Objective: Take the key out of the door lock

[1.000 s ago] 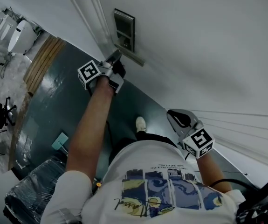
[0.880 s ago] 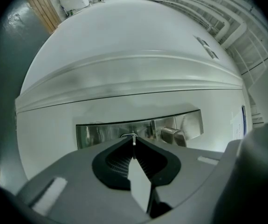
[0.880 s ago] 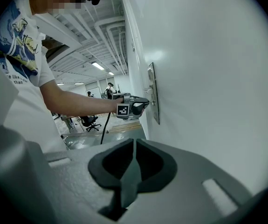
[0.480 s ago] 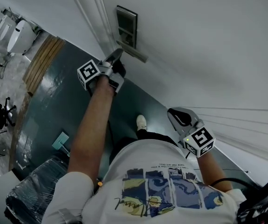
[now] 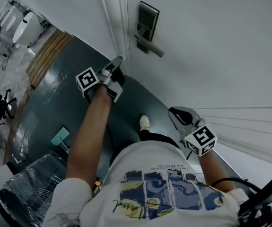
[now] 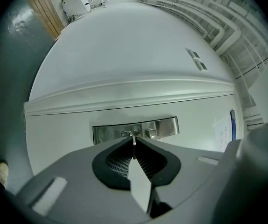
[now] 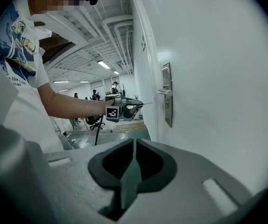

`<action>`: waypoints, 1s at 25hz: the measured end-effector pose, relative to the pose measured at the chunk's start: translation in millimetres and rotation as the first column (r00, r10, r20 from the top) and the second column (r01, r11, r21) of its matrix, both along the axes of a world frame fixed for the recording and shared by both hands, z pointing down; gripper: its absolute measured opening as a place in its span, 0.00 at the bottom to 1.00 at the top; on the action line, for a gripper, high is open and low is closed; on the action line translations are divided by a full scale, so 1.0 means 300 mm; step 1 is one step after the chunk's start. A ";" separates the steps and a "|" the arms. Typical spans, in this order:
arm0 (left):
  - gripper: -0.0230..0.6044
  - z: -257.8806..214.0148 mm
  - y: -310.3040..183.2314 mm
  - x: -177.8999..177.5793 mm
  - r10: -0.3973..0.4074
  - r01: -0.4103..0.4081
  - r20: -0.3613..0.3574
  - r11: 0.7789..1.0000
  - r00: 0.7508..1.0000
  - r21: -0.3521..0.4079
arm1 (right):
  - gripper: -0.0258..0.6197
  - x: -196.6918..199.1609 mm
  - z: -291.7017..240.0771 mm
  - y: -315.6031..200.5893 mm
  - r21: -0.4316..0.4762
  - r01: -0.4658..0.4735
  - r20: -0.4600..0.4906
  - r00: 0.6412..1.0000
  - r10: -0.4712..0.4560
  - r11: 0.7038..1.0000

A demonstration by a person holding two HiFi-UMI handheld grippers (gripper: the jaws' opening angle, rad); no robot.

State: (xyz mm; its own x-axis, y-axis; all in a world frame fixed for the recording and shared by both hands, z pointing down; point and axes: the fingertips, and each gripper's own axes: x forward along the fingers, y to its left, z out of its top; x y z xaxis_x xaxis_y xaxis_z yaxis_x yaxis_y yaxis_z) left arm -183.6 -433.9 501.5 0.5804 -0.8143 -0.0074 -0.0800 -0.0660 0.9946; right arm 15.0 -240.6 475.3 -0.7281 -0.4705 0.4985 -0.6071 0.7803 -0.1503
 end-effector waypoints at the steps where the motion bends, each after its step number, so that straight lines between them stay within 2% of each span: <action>1: 0.07 -0.018 0.022 -0.013 -0.001 0.001 -0.003 1.000 1.000 0.006 | 0.06 -0.013 -0.006 0.007 0.004 0.004 -0.001 1.000 -0.004 1.000; 11: 0.07 -0.146 0.278 -0.139 -0.028 0.026 0.028 0.998 0.999 0.062 | 0.06 -0.139 -0.024 0.127 0.023 0.039 0.005 0.999 -0.039 0.999; 25: 0.08 -0.221 0.704 -0.312 -0.087 0.085 0.033 0.994 0.996 0.066 | 0.06 -0.246 -0.034 0.331 0.043 0.033 0.028 0.999 -0.034 0.999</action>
State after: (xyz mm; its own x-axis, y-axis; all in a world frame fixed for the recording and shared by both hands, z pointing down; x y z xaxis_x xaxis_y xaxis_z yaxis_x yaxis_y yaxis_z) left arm -277.2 -222.6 435.1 0.5093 -0.8596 -0.0421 -0.1240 -0.1217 0.9848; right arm -58.8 -141.2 465.0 -0.7579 -0.4658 0.4567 -0.5761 0.8063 -0.1337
